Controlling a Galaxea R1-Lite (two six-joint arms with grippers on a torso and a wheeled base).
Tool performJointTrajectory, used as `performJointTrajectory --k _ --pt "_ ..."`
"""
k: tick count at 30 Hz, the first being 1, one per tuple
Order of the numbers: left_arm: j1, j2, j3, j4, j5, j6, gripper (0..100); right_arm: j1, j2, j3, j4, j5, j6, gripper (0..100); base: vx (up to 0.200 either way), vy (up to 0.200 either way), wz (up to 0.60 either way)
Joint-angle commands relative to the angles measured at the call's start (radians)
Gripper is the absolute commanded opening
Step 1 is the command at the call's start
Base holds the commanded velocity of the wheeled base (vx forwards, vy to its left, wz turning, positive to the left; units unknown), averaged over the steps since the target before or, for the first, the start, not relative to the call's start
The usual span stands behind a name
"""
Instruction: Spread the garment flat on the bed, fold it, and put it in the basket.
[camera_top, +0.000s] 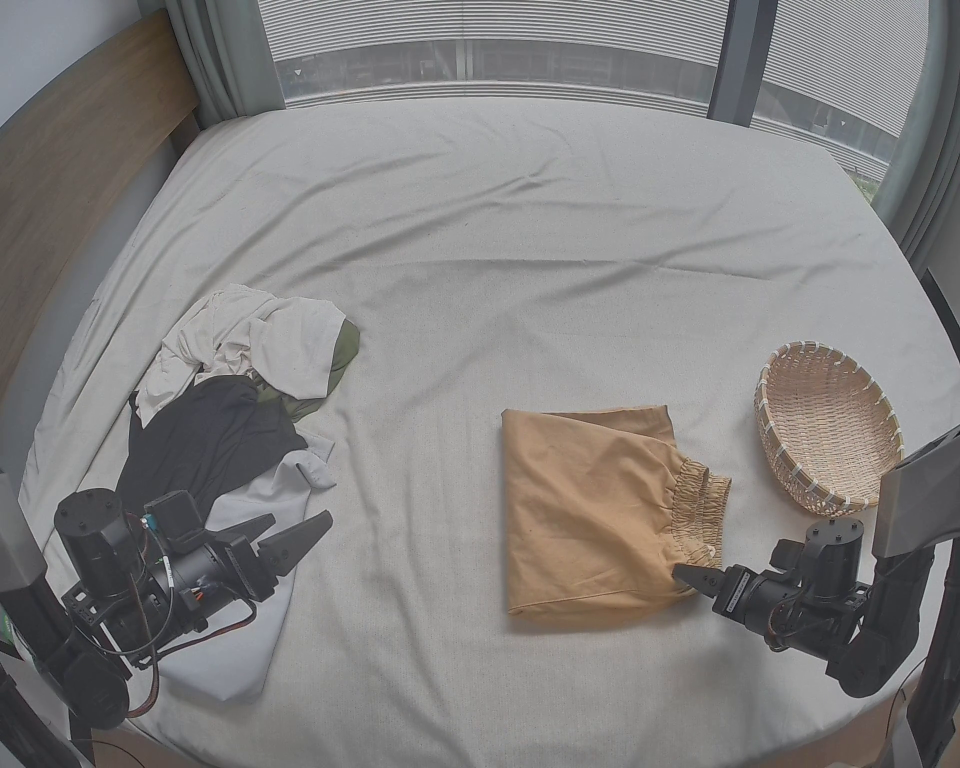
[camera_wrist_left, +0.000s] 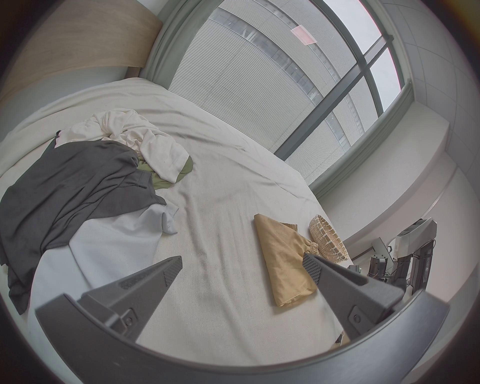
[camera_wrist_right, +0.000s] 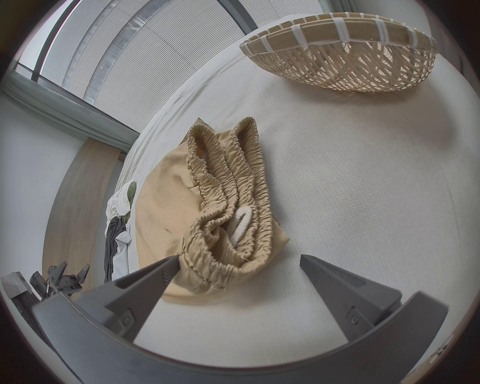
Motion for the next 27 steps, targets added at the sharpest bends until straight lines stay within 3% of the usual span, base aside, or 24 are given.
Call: performJointTrajectory --k 1,19,20,27 --pt "0.001 0.001 0.015 0.000 0.000 -0.001 100 0.010 0.060 -0.053 -0.001 -0.001 0.002 100 0.000 0.000 0.00" --pt "0.003 -0.002 0.028 -0.002 0.001 -0.002 100 0.037 0.087 -0.210 -0.002 0.001 0.002 100 0.000 0.000 0.00" --pt "0.001 -0.002 0.028 -0.002 0.001 -0.002 100 0.044 0.086 -0.217 -0.002 0.001 0.002 0 0.000 0.000 0.00" --pt "0.001 -0.002 0.037 -0.002 0.008 -0.002 100 0.047 0.080 -0.221 -0.002 -0.007 -0.003 0 0.000 0.000 0.00"
